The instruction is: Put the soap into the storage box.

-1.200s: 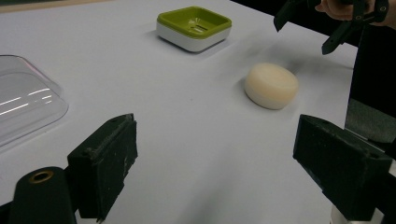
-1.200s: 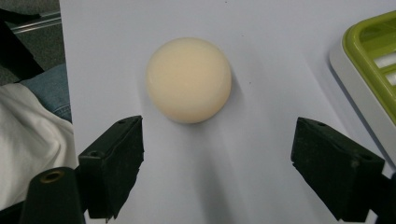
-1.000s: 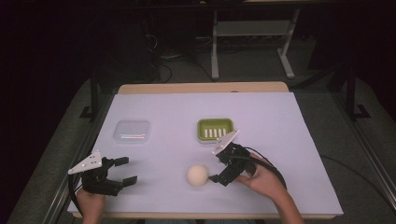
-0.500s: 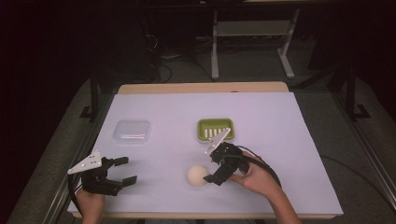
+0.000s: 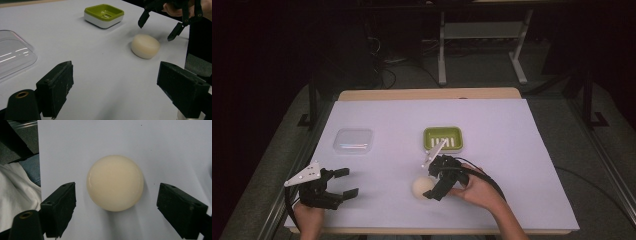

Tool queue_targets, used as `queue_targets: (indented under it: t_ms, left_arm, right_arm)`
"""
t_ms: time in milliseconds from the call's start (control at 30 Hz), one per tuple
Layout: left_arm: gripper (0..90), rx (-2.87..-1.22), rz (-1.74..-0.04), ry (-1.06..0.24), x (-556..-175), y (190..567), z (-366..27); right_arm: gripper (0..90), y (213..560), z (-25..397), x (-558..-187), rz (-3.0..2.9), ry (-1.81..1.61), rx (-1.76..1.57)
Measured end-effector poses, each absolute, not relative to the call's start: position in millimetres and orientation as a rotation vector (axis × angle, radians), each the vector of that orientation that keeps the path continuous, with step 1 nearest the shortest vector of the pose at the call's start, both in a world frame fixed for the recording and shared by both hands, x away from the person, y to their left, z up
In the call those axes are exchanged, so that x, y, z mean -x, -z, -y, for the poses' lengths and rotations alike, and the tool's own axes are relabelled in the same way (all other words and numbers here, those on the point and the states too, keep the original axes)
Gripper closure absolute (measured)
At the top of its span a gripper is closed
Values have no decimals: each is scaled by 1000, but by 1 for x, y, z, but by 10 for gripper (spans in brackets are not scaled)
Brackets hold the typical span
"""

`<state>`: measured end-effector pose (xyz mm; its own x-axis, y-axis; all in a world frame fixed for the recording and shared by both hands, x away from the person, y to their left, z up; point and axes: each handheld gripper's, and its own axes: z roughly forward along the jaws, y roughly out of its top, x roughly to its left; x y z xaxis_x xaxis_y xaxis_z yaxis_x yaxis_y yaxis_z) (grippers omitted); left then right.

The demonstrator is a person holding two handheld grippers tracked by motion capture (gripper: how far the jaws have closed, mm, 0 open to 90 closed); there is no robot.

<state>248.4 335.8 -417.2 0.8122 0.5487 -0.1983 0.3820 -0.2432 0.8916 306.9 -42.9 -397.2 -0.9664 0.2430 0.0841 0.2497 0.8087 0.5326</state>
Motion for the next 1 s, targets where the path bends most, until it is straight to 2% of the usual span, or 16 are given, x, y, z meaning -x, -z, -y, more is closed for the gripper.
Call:
queue_targets:
  t_ms: [1000]
  left_arm:
    - [131,-1860,-707,-185,-249,417,-337]
  right_arm:
    - [154,416,17,-311,2987,742,396]
